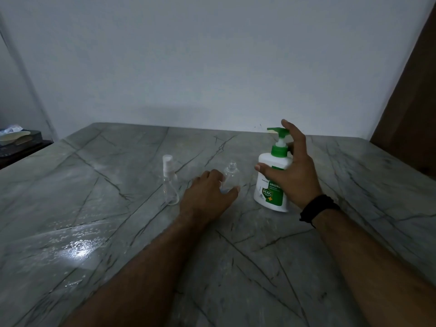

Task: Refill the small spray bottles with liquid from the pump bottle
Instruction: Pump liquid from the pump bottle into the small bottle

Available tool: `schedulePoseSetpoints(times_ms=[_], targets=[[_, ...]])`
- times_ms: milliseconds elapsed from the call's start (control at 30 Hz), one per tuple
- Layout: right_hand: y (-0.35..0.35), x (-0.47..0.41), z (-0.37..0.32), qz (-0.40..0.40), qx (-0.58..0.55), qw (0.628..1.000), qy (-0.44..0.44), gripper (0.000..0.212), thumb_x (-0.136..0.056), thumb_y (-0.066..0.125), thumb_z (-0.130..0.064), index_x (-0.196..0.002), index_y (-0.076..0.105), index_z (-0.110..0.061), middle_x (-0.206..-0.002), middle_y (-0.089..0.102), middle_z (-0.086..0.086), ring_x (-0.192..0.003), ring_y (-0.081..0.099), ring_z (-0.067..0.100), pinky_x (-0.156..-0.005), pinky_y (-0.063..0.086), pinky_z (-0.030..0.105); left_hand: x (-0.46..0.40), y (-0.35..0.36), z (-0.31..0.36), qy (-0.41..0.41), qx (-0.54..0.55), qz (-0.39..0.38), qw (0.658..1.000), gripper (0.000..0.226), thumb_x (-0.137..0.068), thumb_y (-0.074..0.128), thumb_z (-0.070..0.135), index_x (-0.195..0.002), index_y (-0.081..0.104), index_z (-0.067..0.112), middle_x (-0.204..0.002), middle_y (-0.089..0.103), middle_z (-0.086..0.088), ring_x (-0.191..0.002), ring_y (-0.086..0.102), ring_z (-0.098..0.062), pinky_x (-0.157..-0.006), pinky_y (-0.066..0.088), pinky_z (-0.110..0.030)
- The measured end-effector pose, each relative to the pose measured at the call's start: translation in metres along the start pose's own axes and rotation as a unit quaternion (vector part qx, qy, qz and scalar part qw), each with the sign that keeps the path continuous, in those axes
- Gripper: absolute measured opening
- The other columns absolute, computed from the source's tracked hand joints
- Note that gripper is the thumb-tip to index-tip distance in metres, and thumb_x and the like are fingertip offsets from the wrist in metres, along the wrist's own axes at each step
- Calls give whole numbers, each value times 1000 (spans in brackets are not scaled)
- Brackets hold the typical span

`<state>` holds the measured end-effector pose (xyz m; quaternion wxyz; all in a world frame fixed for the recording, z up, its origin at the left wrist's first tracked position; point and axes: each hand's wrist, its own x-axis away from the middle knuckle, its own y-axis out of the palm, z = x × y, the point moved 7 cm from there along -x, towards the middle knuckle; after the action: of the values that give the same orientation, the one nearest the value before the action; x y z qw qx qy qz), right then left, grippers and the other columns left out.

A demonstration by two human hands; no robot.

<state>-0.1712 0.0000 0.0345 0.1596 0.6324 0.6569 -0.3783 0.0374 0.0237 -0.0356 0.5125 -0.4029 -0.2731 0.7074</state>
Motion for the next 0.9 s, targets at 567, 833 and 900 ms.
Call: schedulePoseSetpoints(times_ms=[567, 833, 900], targets=[[1, 12, 6, -8, -44, 998, 43, 103, -72, 88, -16, -149, 24, -39, -113, 66, 1, -103, 66, 13, -96, 56, 43, 16, -43, 34, 97, 61, 190, 975, 61, -84, 49, 68, -127, 45, 25, -127, 44, 2, -113, 45, -16, -88, 49, -35], [2, 17, -5, -6, -44, 998, 38, 98, -76, 84, -12, -148, 24, -43, -122, 62, -26, -109, 64, 2, -97, 56, 41, 14, -65, 125, 269, 47, 100, 957, 46, -98, 48, 35, -141, 42, 23, -144, 44, 2, -125, 47, -17, -100, 46, -41], [1, 18, -6, -6, -44, 999, 31, 97, -77, 82, -7, -151, 25, -36, -125, 55, -38, -111, 63, 1, -97, 56, 43, 9, -63, 140, 283, 39, 58, 957, 47, -99, 48, 32, -144, 41, 22, -145, 45, 0, -124, 49, -19, -101, 45, -40]])
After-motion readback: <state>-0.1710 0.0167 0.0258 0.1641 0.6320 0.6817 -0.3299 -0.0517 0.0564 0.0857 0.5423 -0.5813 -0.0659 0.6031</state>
